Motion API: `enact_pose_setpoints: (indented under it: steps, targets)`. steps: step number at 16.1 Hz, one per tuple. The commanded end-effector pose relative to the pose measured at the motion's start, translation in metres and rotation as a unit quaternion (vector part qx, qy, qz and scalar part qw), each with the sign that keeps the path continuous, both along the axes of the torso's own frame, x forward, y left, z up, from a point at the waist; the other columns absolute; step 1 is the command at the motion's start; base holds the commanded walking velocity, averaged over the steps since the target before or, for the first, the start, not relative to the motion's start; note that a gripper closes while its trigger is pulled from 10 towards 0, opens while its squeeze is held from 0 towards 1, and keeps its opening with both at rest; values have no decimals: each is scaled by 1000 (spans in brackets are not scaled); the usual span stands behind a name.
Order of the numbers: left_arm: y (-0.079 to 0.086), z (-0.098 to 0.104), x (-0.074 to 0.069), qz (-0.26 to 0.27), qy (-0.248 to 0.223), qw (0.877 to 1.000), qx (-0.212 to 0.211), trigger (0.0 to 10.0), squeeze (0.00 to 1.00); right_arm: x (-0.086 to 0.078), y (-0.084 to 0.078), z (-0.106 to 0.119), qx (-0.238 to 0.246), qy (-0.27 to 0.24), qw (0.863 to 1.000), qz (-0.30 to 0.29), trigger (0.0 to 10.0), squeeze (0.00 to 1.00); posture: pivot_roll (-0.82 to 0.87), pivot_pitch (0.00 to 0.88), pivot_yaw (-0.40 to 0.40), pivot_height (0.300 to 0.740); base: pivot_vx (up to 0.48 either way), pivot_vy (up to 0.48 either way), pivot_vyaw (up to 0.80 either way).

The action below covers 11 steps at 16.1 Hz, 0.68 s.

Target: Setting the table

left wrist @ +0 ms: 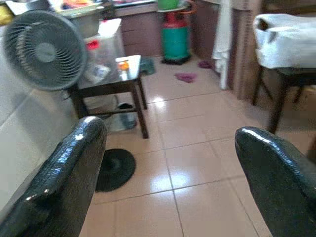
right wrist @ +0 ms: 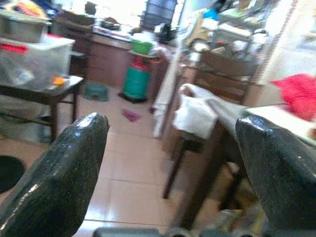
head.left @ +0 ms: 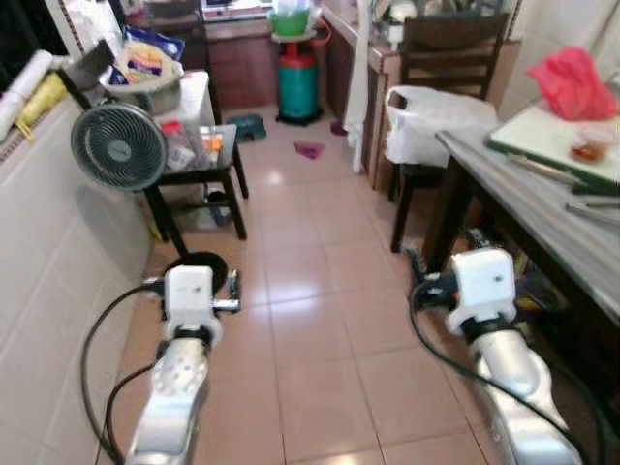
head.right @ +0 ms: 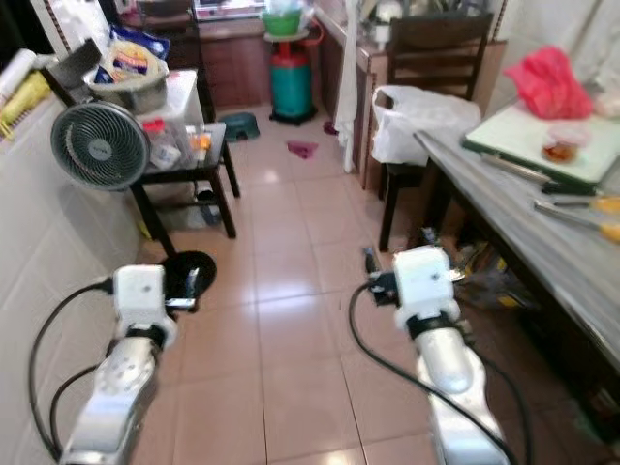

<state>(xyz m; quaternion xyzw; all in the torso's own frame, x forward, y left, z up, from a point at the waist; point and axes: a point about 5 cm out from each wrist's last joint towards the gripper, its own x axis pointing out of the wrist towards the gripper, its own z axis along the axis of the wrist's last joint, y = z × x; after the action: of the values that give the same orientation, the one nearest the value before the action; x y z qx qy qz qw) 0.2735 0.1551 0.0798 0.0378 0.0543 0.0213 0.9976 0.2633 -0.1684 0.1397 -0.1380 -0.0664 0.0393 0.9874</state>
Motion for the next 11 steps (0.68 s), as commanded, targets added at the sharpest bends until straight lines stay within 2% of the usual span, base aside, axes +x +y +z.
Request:
enact_pose_setpoints:
  steps: [1, 2, 6, 11]
  targets:
    - [7, 4, 3, 3, -4, 1000, 17, 10000, 0, 0, 3, 2, 8, -6, 1000, 2, 10000, 0, -6, 0, 34, 740, 0, 480, 0]
    - [7, 4, 4, 4, -2, 1000, 17, 10000, 0, 0, 3, 2, 8, -6, 1000, 0, 10000, 0, -7, 0, 36, 740, 0, 480, 0]
    - [-4, 7, 7, -32, -23, 999, 23, 10000, 0, 0, 1, 1, 1, -6, 1000, -4, 10000, 0, -7, 0, 35, 740, 0, 0, 0]
    - [-9, 8, 12, -41, -28, 999, 17, 10000, 0, 3, 2, 2, -2, -6, 1000, -1, 10000, 0, -4, 0, 33, 740, 0, 0, 800]
